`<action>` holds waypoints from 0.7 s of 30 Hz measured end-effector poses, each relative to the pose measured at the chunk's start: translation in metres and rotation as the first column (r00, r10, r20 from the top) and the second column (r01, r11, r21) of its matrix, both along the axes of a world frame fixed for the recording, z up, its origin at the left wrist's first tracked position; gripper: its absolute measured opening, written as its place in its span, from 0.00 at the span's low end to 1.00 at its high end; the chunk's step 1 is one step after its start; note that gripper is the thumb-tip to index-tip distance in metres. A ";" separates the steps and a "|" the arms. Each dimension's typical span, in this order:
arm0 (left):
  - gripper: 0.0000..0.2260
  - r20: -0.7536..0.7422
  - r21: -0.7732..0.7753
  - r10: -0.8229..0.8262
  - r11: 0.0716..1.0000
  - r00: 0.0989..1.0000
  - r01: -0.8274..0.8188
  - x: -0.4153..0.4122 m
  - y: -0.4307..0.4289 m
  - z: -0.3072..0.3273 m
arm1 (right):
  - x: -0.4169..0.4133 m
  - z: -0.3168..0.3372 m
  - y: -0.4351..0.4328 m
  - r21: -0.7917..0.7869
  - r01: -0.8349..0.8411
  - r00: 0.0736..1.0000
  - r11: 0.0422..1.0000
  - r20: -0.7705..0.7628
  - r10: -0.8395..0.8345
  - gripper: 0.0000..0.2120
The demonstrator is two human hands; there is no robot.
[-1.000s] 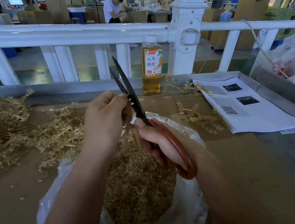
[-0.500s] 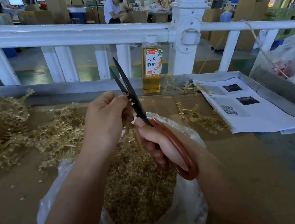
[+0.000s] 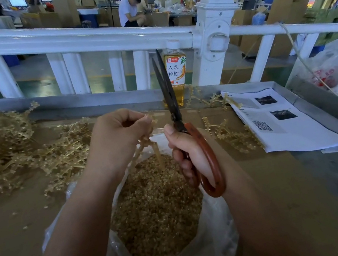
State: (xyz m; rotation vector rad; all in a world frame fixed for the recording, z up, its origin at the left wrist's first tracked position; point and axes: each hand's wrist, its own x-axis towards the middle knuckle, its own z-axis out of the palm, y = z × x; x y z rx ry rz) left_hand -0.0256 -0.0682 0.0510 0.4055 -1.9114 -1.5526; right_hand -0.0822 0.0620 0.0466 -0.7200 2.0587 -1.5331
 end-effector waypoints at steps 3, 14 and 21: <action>0.07 0.038 -0.035 -0.004 0.999 0.999 0.005 0.001 0.000 0.000 | -0.002 0.003 0.000 0.000 0.044 0.998 0.999 -0.039 -0.044 0.21; 0.06 0.176 -0.252 -0.061 0.962 0.982 0.104 0.000 0.005 -0.002 | -0.005 0.000 -0.003 -0.022 0.172 0.980 0.985 -0.103 -0.173 0.16; 0.11 0.018 -0.152 -0.059 0.987 0.998 0.061 0.000 0.009 0.000 | -0.009 -0.002 -0.003 -0.120 0.291 0.955 0.949 -0.025 -0.296 0.09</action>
